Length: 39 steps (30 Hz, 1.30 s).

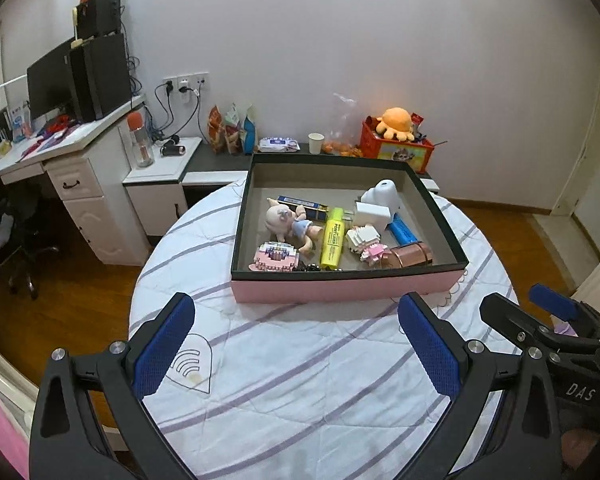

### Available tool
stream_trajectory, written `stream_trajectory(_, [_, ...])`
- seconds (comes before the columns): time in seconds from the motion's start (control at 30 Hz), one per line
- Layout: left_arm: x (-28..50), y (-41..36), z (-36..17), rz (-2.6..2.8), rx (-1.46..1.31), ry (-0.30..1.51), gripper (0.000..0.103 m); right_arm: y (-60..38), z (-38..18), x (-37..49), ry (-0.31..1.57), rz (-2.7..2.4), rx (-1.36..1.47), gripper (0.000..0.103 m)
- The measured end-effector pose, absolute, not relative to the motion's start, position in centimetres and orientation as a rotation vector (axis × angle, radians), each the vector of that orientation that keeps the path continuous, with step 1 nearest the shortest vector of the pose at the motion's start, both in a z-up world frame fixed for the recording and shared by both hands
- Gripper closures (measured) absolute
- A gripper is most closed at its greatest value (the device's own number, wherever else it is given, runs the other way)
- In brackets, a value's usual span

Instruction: Organize rigid objects

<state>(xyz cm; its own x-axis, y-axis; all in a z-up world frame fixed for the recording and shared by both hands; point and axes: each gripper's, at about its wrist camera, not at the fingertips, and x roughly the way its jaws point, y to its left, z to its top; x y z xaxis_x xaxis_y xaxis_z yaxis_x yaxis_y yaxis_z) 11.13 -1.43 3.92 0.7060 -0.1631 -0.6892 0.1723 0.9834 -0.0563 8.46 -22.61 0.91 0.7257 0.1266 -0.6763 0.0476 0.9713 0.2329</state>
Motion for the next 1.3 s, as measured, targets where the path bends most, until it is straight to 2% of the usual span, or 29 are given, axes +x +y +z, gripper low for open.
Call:
stream_trajectory(0.23, [10.1, -1.6, 3.6, -0.128, 0.074, 0.745, 0.0, -22.8, 0.7, 7.8, 0.764, 0.02, 0.23, 0.0])
stream_trajectory(1.3, [8.6, -0.3, 4.7, -0.151, 0.024, 0.736, 0.0, -20.7, 1.6, 6.2, 0.746, 0.0, 0.154, 0.0])
